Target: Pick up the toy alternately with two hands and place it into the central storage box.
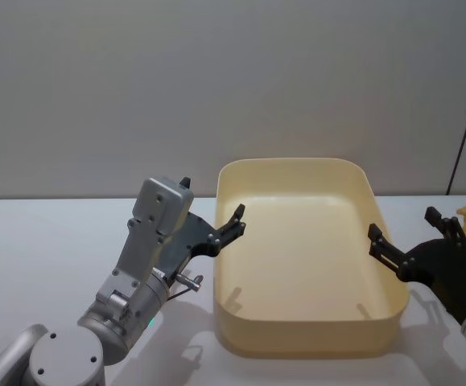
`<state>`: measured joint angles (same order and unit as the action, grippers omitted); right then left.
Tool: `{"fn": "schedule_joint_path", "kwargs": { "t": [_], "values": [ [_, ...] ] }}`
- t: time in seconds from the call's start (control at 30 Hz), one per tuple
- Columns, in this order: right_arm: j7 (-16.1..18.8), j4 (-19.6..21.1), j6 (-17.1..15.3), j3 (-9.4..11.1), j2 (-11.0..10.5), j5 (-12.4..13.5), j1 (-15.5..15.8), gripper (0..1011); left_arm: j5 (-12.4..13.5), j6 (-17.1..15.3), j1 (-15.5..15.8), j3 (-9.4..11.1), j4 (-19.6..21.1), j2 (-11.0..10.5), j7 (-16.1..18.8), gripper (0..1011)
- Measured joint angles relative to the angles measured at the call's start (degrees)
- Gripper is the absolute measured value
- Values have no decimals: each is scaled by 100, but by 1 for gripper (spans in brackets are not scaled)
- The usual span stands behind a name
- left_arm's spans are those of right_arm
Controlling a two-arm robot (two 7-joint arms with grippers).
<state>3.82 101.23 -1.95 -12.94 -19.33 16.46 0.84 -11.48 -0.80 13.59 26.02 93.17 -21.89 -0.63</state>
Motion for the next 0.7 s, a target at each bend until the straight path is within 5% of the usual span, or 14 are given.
{"fn": "schedule_joint_path", "kwargs": {
  "t": [0.7],
  "values": [
    [0,0,0,0,0,0,0,1001,0,0,0,0,0,0,0,1001]
  ]
}}
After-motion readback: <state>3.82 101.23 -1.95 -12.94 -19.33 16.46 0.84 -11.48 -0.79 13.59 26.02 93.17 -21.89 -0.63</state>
